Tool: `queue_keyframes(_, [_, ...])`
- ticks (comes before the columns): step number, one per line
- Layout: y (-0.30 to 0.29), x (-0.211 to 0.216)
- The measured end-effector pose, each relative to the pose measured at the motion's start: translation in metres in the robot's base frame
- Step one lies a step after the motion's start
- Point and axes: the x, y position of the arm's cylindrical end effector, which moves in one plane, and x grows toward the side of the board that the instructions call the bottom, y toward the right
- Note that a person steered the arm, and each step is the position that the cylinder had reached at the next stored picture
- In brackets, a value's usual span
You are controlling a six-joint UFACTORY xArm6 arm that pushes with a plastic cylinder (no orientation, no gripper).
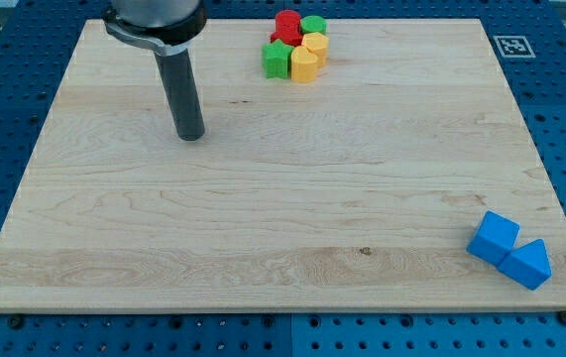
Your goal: Move your arm towards bottom right
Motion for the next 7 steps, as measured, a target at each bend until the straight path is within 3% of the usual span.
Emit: queue_keyframes(7, [0.005, 0.021])
